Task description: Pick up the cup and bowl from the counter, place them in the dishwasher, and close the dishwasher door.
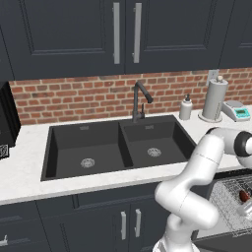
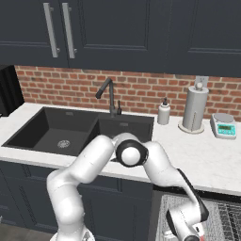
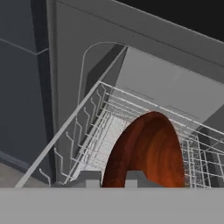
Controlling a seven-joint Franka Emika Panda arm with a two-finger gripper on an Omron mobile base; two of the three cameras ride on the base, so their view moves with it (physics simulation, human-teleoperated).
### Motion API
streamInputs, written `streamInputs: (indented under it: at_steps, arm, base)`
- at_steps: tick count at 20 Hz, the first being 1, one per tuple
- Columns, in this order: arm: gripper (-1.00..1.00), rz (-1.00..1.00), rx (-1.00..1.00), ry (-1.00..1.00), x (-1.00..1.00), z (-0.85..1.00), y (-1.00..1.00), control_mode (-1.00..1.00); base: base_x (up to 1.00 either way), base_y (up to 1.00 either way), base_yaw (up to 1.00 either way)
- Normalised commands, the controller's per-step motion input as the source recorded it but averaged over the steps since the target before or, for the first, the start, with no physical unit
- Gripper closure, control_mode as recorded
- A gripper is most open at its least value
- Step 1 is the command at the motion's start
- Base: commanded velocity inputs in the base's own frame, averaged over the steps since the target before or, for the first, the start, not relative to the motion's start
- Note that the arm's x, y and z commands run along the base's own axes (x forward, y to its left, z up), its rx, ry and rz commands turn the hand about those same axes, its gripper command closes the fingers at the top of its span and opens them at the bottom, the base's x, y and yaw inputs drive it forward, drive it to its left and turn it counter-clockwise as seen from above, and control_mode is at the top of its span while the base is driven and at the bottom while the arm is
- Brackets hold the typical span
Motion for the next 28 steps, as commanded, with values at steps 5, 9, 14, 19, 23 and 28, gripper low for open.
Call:
streamInputs:
  at_steps: [5,9,14,19,23,28]
  arm:
    - [1.0,0.0,-0.12,0.03,0.07,-0.53,-0.03,-1.0]
    - [1.0,0.02,-0.12,0.02,0.02,-0.52,0.0,-1.0]
    - [1.0,0.05,-0.03,0.01,0.0,-0.24,0.0,-1.0]
    - [-1.0,0.07,0.0,0.0,-0.06,-0.06,0.0,-1.0]
    - [-1.0,0.06,0.0,-0.01,-0.09,0.0,0.0,-1.0]
    - [-1.0,0.02,0.0,-0.07,-0.22,0.07,0.0,-1.0]
  base:
    - [0.0,0.0,0.0]
    - [0.0,0.0,0.0]
    - [0.0,0.0,0.0]
    - [0.0,0.0,0.0]
    - [0.0,0.0,0.0]
    - [0.0,0.0,0.0]
